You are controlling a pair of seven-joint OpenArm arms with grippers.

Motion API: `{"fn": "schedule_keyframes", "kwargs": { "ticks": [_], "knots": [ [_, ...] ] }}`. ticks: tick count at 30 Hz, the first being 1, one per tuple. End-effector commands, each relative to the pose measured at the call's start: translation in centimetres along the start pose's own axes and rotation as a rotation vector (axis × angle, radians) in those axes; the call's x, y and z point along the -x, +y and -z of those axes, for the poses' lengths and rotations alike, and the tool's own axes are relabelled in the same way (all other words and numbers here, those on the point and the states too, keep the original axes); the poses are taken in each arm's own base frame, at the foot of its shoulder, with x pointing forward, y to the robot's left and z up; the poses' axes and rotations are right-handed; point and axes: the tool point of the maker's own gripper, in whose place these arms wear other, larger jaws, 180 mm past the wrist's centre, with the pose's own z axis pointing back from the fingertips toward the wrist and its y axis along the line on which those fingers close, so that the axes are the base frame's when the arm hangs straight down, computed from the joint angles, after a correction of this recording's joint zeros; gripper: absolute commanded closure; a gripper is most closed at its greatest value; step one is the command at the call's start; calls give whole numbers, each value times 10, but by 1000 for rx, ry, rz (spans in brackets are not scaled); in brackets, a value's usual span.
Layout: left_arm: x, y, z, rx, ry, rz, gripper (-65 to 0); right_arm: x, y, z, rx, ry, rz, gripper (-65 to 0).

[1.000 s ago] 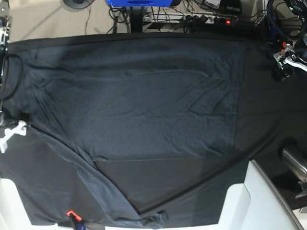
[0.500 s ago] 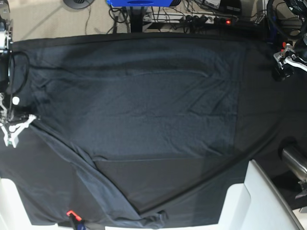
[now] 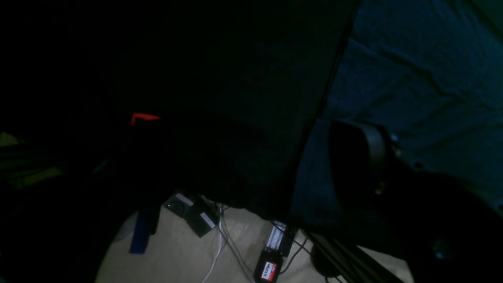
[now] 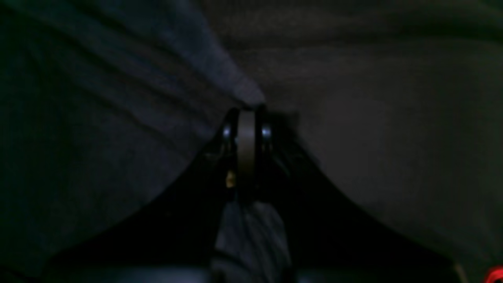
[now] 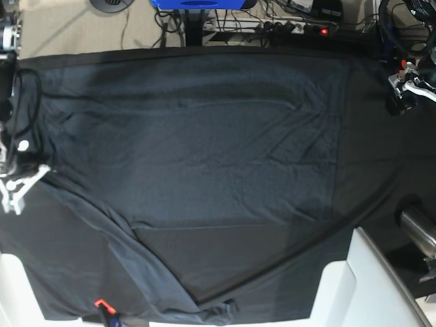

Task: Fold the T-shirt properly
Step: 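Open both grippers and move the right gripper along the shirt's side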

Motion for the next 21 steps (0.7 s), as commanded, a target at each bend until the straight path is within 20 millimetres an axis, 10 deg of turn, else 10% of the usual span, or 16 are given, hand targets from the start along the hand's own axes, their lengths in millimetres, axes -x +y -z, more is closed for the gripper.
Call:
{"fn": "schedule_keyframes", "kwargs": {
  "ticks": [1, 17, 21],
  "knots": [
    [-12, 2, -4, -2, -36, 19, -596, -22, -7, -10, 10, -51, 4, -3],
    [-9, 3, -5, -4, -28, 18, -596, 39, -2, -31, 8, 108, 15, -24],
    [-9, 3, -5, -4, -28, 18, -596, 44, 1, -33, 5, 144, 5, -299]
  ]
}}
